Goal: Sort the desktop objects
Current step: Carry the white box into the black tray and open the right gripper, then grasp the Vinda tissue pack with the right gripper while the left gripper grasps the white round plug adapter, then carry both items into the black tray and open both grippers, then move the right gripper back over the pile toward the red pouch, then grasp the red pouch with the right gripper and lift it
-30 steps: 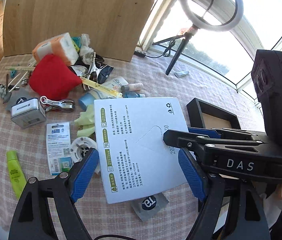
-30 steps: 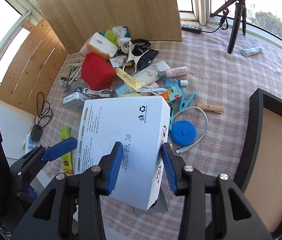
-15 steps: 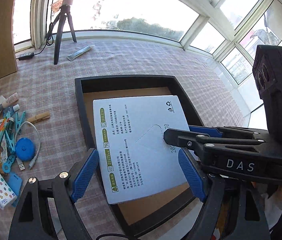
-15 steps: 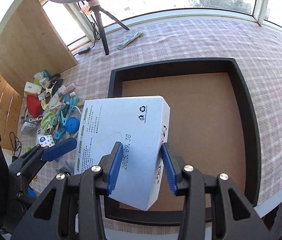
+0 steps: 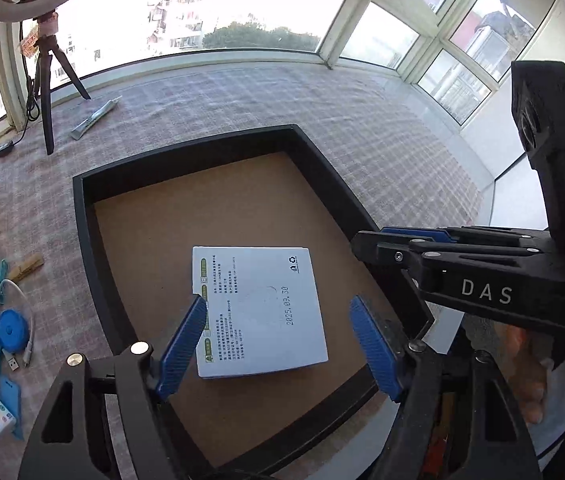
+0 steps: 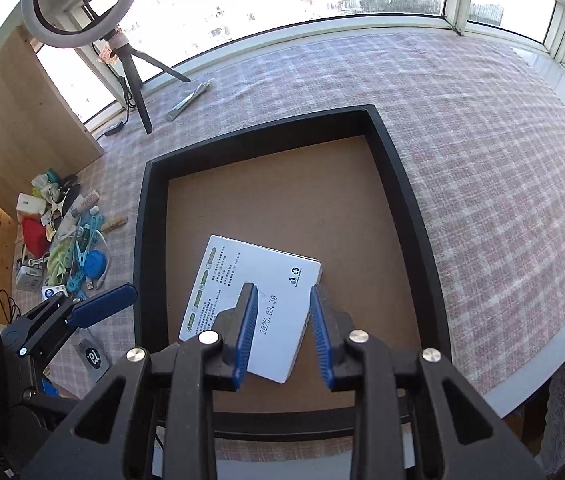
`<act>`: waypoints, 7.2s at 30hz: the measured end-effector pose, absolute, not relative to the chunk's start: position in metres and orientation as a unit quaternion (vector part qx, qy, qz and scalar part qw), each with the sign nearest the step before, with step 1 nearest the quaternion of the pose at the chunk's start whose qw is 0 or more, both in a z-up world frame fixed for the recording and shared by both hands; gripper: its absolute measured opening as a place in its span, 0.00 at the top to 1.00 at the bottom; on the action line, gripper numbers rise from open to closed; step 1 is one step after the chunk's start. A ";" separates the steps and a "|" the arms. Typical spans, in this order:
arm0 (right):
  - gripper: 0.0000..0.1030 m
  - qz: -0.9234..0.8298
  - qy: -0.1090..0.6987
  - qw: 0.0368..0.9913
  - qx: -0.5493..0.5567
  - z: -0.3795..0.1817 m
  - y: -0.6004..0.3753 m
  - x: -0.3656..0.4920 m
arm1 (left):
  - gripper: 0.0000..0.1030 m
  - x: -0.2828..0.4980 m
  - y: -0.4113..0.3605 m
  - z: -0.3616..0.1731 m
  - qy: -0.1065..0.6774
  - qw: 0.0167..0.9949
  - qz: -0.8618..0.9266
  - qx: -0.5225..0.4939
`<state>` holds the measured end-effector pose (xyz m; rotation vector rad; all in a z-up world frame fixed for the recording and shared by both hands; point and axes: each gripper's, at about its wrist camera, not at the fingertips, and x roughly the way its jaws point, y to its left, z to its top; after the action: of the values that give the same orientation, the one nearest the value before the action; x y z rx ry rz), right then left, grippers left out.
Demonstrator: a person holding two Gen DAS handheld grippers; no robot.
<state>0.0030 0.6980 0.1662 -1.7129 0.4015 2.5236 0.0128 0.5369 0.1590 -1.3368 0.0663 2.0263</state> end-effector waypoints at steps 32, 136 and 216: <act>0.61 0.803 -0.022 -0.196 -0.562 0.113 0.334 -0.003 | 0.38 -0.029 0.172 0.094 0.012 0.175 0.801 -0.572; 0.74 0.828 0.092 0.106 -0.542 0.134 0.727 0.028 | 0.76 -0.042 0.571 0.142 0.178 0.374 0.753 -0.511; 0.62 0.757 -0.146 -0.335 -0.542 0.100 0.150 -0.238 | 0.32 -0.194 0.037 0.044 -0.167 0.091 0.793 -0.578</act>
<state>-0.2381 0.1504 0.1000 -2.1991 -0.5926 3.0722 -0.1944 0.0369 0.0439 -1.7191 -0.4975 2.3570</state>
